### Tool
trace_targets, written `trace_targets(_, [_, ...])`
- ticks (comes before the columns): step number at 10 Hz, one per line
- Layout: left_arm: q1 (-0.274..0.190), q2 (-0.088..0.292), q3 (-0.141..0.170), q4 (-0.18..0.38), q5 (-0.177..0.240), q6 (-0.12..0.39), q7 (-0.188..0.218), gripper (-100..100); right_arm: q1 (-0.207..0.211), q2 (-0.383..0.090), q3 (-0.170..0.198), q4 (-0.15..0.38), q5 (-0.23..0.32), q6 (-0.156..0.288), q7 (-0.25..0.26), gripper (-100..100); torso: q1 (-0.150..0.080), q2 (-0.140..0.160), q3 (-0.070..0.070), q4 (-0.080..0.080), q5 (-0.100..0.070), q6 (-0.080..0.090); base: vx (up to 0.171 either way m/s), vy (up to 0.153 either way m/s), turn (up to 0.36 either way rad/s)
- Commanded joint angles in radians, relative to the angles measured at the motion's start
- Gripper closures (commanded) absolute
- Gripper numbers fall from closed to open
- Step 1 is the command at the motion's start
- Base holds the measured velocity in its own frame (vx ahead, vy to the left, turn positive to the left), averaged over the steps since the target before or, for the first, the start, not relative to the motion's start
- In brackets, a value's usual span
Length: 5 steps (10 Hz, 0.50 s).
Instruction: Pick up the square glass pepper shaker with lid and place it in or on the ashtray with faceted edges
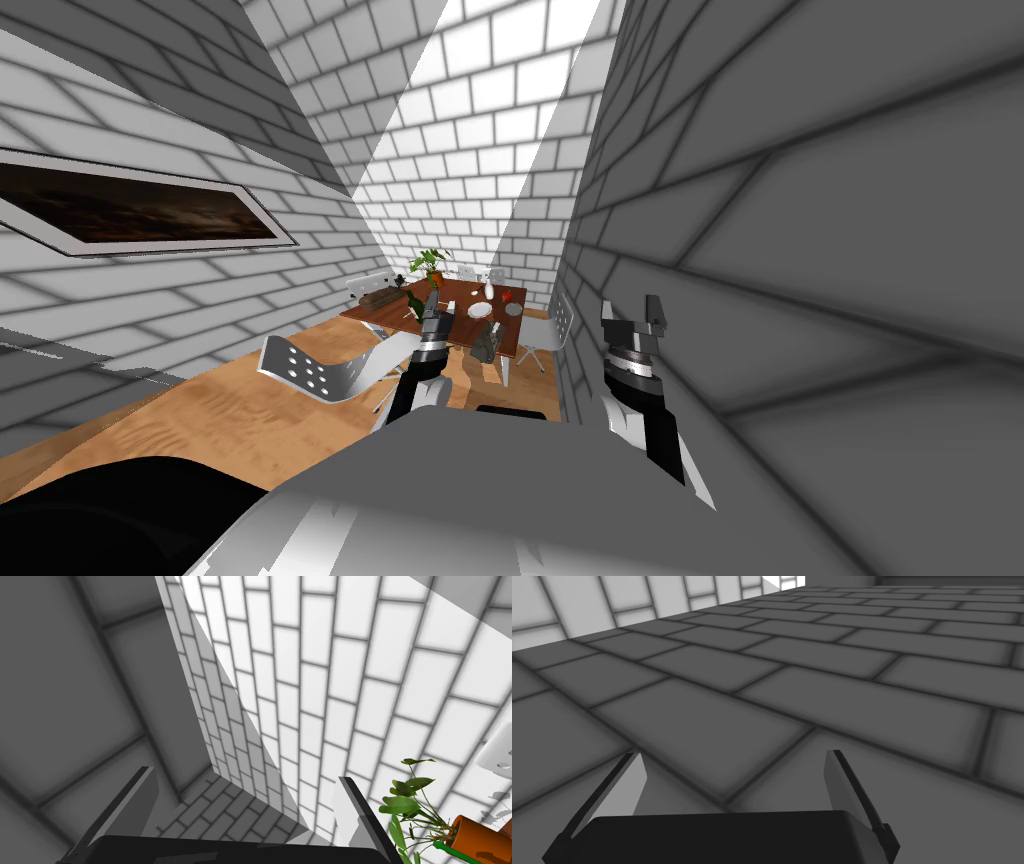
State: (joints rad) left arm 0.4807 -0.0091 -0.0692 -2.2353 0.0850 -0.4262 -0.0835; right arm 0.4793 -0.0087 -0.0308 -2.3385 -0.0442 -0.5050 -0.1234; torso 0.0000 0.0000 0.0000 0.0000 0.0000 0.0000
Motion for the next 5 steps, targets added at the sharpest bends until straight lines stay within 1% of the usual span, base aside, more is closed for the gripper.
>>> trace_targets(1, [-0.005, 0.032, 0.000, 0.012, -0.005, 0.003, -0.005, -100, 0.000, 0.000, 0.000, 0.000, 0.000, 0.000, 0.000, 0, 0.000, 0.000, 0.000, 0.000, 0.000, 0.000, 0.000, 0.000, 0.000])
trace_targets(3, [-0.016, 0.075, 0.000, 0.039, -0.017, 0.009, -0.017, -100, 0.000, 0.000, 0.000, 0.000, 0.000, 0.000, 0.000, 0, 0.000, -0.001, 0.000, 0.000, 0.000, 0.000, 0.009, -0.008, -0.009])
trace_targets(5, [-0.033, 0.109, 0.000, 0.078, -0.034, 0.017, -0.035, -100, 0.000, 0.000, 0.000, 0.000, 0.000, 0.000, 0.000, 0, 0.000, -0.001, -0.001, 0.000, 0.000, 0.000, 0.016, -0.013, -0.011])
